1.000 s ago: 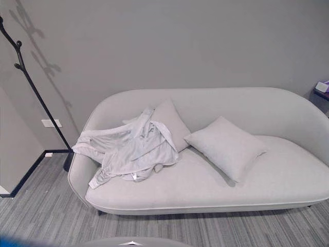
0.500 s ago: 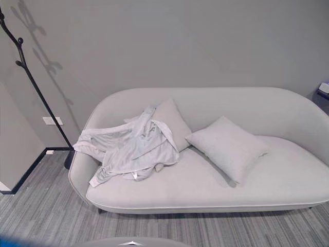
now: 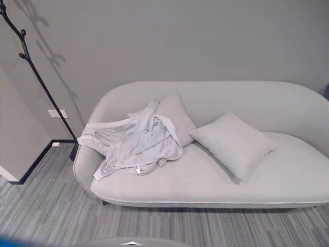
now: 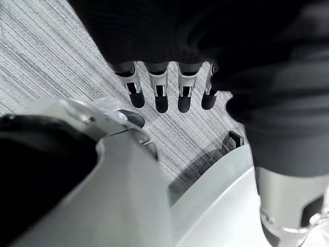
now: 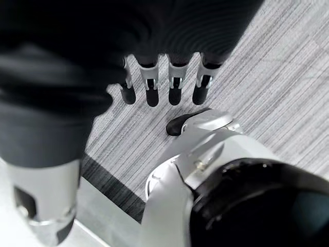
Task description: Hang the clothes on the sofa on the clothes rack.
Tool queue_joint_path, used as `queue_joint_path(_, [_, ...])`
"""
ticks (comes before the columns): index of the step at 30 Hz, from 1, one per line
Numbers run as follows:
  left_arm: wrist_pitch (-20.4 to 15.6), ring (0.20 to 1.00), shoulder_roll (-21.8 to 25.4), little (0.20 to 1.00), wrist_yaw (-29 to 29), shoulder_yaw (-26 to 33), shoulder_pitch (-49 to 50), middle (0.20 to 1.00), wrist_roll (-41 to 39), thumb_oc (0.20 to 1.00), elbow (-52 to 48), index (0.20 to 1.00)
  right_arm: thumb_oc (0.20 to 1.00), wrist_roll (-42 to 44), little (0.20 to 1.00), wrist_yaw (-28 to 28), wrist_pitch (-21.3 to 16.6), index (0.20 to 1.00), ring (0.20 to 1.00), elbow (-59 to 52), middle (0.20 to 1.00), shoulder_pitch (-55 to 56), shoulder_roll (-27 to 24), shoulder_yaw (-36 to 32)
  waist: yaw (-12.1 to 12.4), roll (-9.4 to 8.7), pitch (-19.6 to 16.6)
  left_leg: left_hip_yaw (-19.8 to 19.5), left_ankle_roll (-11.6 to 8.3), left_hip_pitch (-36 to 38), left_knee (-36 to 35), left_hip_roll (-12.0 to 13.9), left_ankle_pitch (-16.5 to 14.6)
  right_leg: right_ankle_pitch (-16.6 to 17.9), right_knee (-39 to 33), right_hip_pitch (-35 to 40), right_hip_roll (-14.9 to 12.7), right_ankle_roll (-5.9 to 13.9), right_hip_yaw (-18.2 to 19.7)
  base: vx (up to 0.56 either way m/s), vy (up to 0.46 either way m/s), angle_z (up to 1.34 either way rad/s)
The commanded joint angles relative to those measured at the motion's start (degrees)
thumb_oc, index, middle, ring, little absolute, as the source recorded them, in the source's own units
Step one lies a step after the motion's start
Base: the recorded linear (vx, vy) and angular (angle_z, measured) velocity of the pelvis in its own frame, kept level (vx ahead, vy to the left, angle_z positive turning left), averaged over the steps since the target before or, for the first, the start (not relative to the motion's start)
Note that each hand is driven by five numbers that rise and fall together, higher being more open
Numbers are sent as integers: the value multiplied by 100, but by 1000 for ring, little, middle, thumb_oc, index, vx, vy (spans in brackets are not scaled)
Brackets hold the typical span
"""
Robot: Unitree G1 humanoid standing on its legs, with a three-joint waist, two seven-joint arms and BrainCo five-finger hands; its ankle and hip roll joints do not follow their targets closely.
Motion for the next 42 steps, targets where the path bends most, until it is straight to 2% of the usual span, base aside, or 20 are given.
queue_joint_path(1, [-135,1000,-107,1000,69,1,-274,1000,-181,1000,-27,1000,1000,-408,1000,-37,-147,1000,1000,391,1000,-456,-66,64,5,-17,-31,-401,-618,-653,283,742,765,454,-862,488,-127,171,-370,36,182,-3])
queue_joint_path(3, [-136,1000,-142,1000,135,101,-248,1000,-243,1000,32,1000,1000,-555,1000,-23,-125,1000,1000,309,1000,-478,-94,156,-14,0,-73,-316,-595,-446,-182,928,821,500,-862,463,-242,272,-430,106,255,21])
queue_joint_path(6, [-183,1000,-194,1000,174,150,-266,1000,-329,1000,142,1000,1000,-669,1000,10,-124,1000,1000,123,1000,-484,-96,341,-43,6,-98,-306,-701,-298,-1039,1253,1271,551,-862,450,-444,418,-470,146,285,24])
queue_joint_path(7, [-211,1000,-212,1000,237,137,-327,1000,-412,1000,173,1000,1000,-787,1000,-21,-171,1000,1000,11,1000,-487,-117,429,-74,42,-109,-223,-870,-288,-1436,1671,1726,569,-862,469,-577,533,-526,199,319,19])
queue_joint_path(10, [-203,1000,-217,1000,324,174,-353,1000,-418,1000,172,1000,1000,-964,1000,-90,-219,1000,1000,-50,1000,-429,-177,424,-73,176,-242,217,-1059,-251,-1742,1979,2207,634,-862,593,-740,665,-632,294,400,14])
queue_joint_path(13, [-149,1000,-197,1000,269,168,-321,1000,-291,1000,272,1000,1000,-1146,1000,-31,-168,1000,1000,-18,1000,-375,-184,445,-31,238,-381,165,-1026,-373,-1559,1893,1798,632,-862,776,-882,772,-703,308,311,37])
queue_joint_path(15, [-122,1000,21,1000,290,186,-459,1000,-277,1000,271,1000,1000,-1311,1000,16,-107,1000,1000,33,1000,-427,-144,422,33,45,-326,-32,-886,-864,-841,1549,1345,984,-683,1009,-1376,879,-832,322,350,24])
queue_joint_path(16, [-121,1000,23,1000,289,187,-460,1000,-277,1000,271,1000,1000,-1311,1000,16,-108,1000,1000,34,1000,-428,-142,422,30,38,-328,-32,-882,-869,-835,1541,1338,985,-682,1009,-1384,883,-835,365,470,34])
queue_joint_path(17, [-157,1000,176,1000,285,108,-623,1000,-62,1000,242,1000,1000,-1300,1000,22,-148,1000,1000,-90,1000,-505,-52,484,44,-115,-272,33,-624,-910,-747,1199,1040,1423,-199,854,-1809,960,-849,231,371,26])
queue_joint_path(19, [-170,1000,236,1000,286,41,-692,1000,49,1000,214,1000,1000,-1294,1000,-2,-184,1000,1000,-160,1000,-578,-35,529,32,-154,-256,80,-477,-859,-807,1014,902,1631,71,736,-2001,992,-859,220,408,26])
queue_joint_path(20, [-193,1000,298,1000,288,-121,-796,1000,221,1000,120,1000,1000,-1443,1000,-82,-283,1000,1000,-394,1000,-726,-37,693,-22,-161,-206,134,-146,-693,-969,545,617,2125,761,500,-2394,1064,-855,139,323,15])
queue_joint_path(21, [-192,1000,298,1000,289,-117,-798,1000,223,1000,119,1000,1000,-1443,1000,-85,-281,1000,1000,-398,1000,-727,-36,694,-21,-185,-208,155,-126,-685,-986,507,611,2128,777,485,-2435,1076,-842,290,640,5])
queue_joint_path(22, [-140,1000,396,1000,301,-214,-849,1000,415,1000,119,1000,1000,-1589,1000,-181,-350,1000,1000,-705,1000,-891,-41,885,-123,-186,-100,241,184,-438,-1119,68,317,2631,1617,141,-2870,1169,-825,153,345,3])
queue_joint_path(24, [-144,1000,433,1000,325,-265,-874,1000,498,1000,96,1000,1000,-1663,1000,-230,-412,1000,1000,-873,1000,-942,-47,963,-181,-156,-30,318,287,-324,-1162,-74,202,2700,1977,-30,-2917,1183,-867,220,434,5])
queue_joint_path(26, [-143,1000,503,1000,361,-217,-799,1000,616,1000,123,1000,1000,-1751,1000,-429,-499,1000,1000,-1740,1000,-963,-62,1145,-407,-101,173,417,469,178,-1416,-463,19,2057,2432,-718,-2588,1019,-627,264,394,-4])
queue_joint_path(27, [-143,1000,503,1000,361,-217,-797,1000,616,1000,122,1000,1000,-1751,1000,-432,-496,1000,1000,-1745,1000,-960,-62,1145,-404,-101,173,420,467,182,-1421,-462,23,2054,2433,-718,-2586,1016,-626,171,162,-21])
queue_joint_path(29, [-151,1000,502,1000,364,-81,-724,1000,592,1000,62,1000,1000,-2016,1000,-592,-576,1000,1000,-2579,1000,-859,-169,1163,-509,-44,309,469,482,478,-1652,-635,-27,1820,2118,-1013,-2298,1025,-893,180,142,-29])
queue_joint_path(30, [-163,1000,456,1000,401,-45,-710,1000,588,1000,-106,1000,1000,-2281,1000,-748,-600,1000,1000,-3433,1000,-627,-307,1128,-658,-19,417,401,418,664,-1819,-715,6,1729,1639,-1243,-1923,1022,-957,154,75,-25])
queue_joint_path(36, [-144,1000,258,1000,443,-93,-756,1000,589,1000,-251,1000,1000,-2591,1000,-929,-542,1000,1000,-4534,1000,-138,-514,935,-941,-94,453,302,336,858,-1902,-752,-96,1682,782,-1553,-1322,939,-552,100,-36,16])
queue_joint_path(42, [-80,1000,65,1000,368,-56,-578,1000,617,1000,-243,1000,1000,-3117,1000,-970,-504,1000,1000,-4615,1000,-61,-600,1091,-872,-123,215,273,265,929,-1882,-697,-149,1398,317,-1163,-1086,765,-797,89,-119,12])
